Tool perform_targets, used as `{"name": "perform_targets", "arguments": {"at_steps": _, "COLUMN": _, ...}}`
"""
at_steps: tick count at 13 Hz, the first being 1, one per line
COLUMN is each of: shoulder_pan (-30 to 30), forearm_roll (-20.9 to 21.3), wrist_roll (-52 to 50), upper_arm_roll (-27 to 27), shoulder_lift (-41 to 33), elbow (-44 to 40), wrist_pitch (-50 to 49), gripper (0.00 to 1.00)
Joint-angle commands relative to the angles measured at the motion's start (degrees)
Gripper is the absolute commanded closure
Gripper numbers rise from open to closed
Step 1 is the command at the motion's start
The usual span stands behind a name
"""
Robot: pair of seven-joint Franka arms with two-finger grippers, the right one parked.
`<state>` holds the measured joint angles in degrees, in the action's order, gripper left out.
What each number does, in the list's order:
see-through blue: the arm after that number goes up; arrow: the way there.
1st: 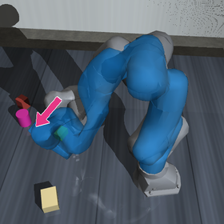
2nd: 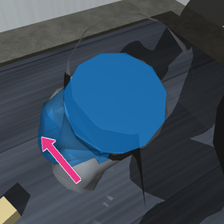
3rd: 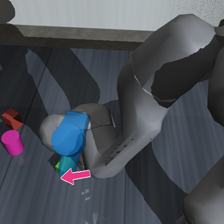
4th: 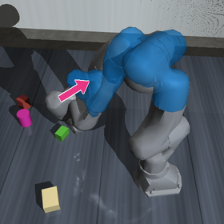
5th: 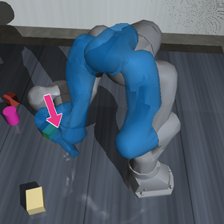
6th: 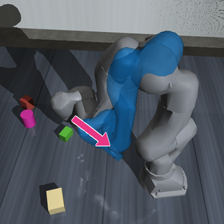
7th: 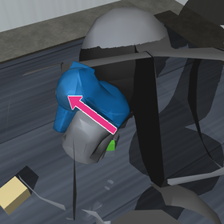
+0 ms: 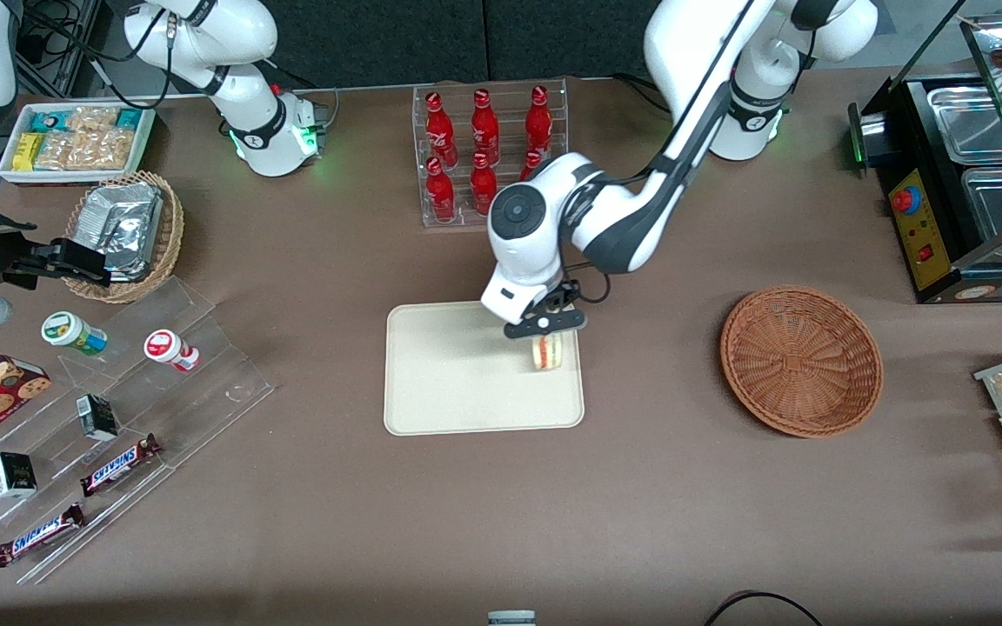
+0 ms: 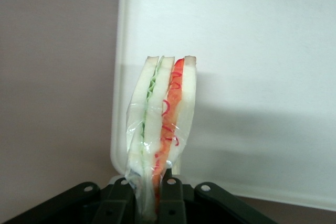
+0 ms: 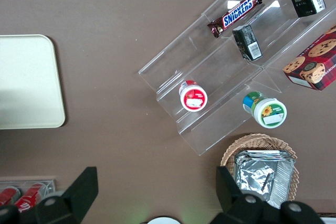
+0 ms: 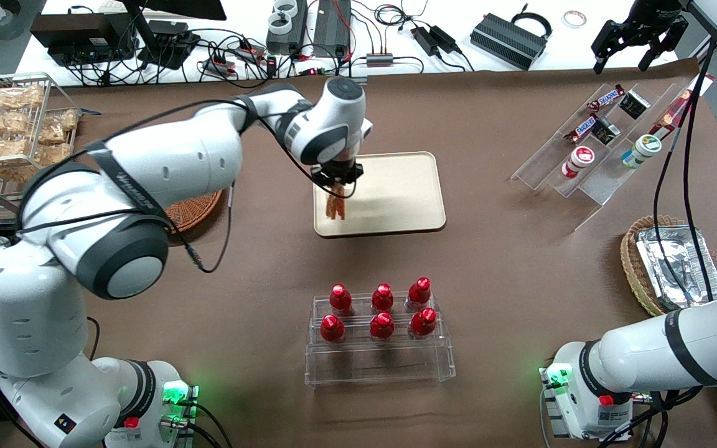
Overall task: Place sandwich from basket to tray
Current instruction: 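Lift the sandwich and carry it over the cream tray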
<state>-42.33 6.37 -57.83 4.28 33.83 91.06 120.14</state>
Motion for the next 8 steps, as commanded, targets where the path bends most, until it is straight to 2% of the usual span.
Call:
{"name": "perform_targets", "arguments": {"at_steps": 1, "shoulder_pan": -2.31, "forearm_roll": 0.92, "wrist_roll": -2.9, "upper_arm_roll": -0.85, "shoulder_lift": 2.55, "elbow": -2.38, "wrist_pitch": 3.85, "gripper": 1.0}}
{"name": "perform_targets", "arguments": {"at_steps": 8, "shoulder_pan": -3.37, "forearm_roll": 1.01, "wrist_roll": -3.69, "upper_arm_roll": -0.94, "shoulder_lift": 5.72, "elbow": -3.26, "wrist_pitch": 7.38, "gripper": 1.0}}
